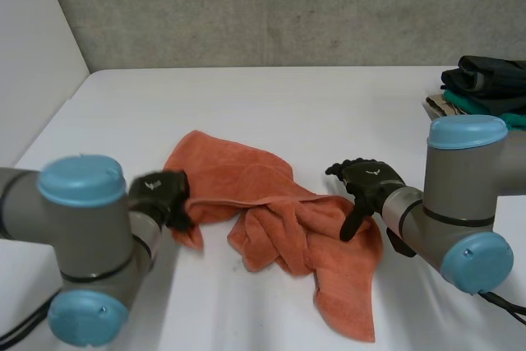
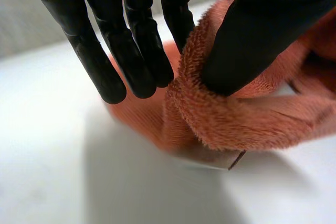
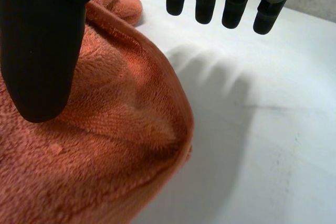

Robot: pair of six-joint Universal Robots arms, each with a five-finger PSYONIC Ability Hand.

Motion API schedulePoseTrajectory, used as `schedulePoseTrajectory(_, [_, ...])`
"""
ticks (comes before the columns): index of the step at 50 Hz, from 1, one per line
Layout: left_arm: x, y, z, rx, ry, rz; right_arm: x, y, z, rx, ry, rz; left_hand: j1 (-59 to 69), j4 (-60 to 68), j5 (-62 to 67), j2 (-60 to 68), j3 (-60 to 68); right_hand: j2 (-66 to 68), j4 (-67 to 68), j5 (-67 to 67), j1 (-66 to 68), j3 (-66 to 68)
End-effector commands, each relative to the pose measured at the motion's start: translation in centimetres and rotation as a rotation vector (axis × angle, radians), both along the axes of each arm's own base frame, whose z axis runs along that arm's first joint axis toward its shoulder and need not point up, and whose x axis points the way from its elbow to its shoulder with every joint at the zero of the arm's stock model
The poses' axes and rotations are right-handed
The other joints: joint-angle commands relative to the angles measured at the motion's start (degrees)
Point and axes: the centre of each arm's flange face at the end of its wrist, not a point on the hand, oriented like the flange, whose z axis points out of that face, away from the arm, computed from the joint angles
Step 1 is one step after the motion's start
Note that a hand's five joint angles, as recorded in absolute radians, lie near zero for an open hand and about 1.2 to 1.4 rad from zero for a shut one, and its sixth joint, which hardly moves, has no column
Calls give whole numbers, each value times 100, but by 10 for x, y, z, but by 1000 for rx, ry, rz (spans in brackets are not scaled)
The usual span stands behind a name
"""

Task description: Fold the laundry.

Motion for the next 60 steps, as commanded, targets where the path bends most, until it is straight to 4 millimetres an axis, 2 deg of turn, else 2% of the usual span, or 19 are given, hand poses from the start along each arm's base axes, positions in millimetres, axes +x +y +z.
schedulePoseTrajectory(1, [12,-16,47,-170,-37,21,11,-3,-2,-6,13,33,1401,1150,1527,1173,1216,181,177,132,102,155])
schedulePoseTrajectory(4, [18,-24,65,-251,-58,34,12,-5,-2,0,16,33,1401,1150,1527,1173,1216,349,345,300,270,323])
schedulePoseTrajectory(11, [24,-48,98,-406,-68,69,28,-4,2,-18,12,72,1401,1150,1527,1173,1216,3037,3033,2988,2958,3011])
schedulePoseTrajectory(12, [23,-50,101,-419,-67,68,29,-4,2,-16,13,73,1401,1150,1527,1173,1216,3674,3670,3625,3594,3648])
schedulePoseTrajectory(14, [20,-59,114,-467,-48,61,31,-8,5,-21,14,75,1401,1150,1527,1173,1216,6776,6772,6727,6696,6749])
schedulePoseTrajectory(19, [5,-87,142,-610,13,31,39,-27,36,-157,43,104,1401,1150,1527,1173,1216,6786,6782,6737,6707,6760])
schedulePoseTrajectory(24, [-12,-127,197,-874,108,19,44,-67,116,-515,84,30,1401,1150,1527,1173,1216,6786,6782,6737,6707,6760])
schedulePoseTrajectory(25, [-14,-138,219,-966,138,22,44,-77,149,-654,84,-26,1401,1150,1527,1173,1216,6786,6782,6737,6707,6760])
schedulePoseTrajectory(28, [-9,-153,251,-1103,173,43,43,-84,200,-858,56,-101,1401,1150,1527,1173,1216,6786,6782,6737,6707,6760])
schedulePoseTrajectory(30, [1,-160,270,-1179,187,75,39,-80,253,-1075,-8,-160,1401,1150,1527,1173,1216,6786,6782,6737,6707,6760])
schedulePoseTrajectory(31, [14,-167,290,-1256,199,110,39,-77,260,-1106,-24,-164,1401,1150,1527,1173,1216,6786,6782,6737,6707,6760])
schedulePoseTrajectory(34, [16,-167,294,-1269,208,112,37,-66,282,-1182,-64,-171,1401,1150,1527,1173,1216,6786,6782,6737,6707,6760])
schedulePoseTrajectory(36, [15,-167,290,-1252,206,108,37,-62,279,-1168,-55,-153,1401,1150,1527,1173,1216,6786,6782,6737,6707,6760])
schedulePoseTrajectory(40, [9,-164,258,-1141,194,82,38,-63,245,-1073,-9,-100,1401,1150,1527,1173,1216,6786,6782,6737,6707,6760])
schedulePoseTrajectory(44, [12,-143,237,-1042,189,47,34,-54,206,-940,73,-55,1401,1150,1527,1173,1216,6786,6782,6737,6707,6760])
schedulePoseTrajectory(52, [18,-88,149,-759,91,-78,16,-14,115,-505,260,69,1401,1150,1527,1173,1216,6786,6782,6737,6707,6760])
schedulePoseTrajectory(55, [22,-62,110,-643,42,-128,11,-1,86,-414,299,99,1401,1150,1527,1173,1216,6786,6782,6737,6707,6760])
schedulePoseTrajectory(56, [25,-50,92,-590,13,-148,10,3,66,-368,319,113,1401,1150,1527,1173,1216,6786,6782,6737,6707,6760])
schedulePoseTrajectory(60, [31,-26,60,-495,-64,-176,5,5,29,-304,348,118,1401,1150,1527,1173,1216,6786,6782,6737,6707,6760])
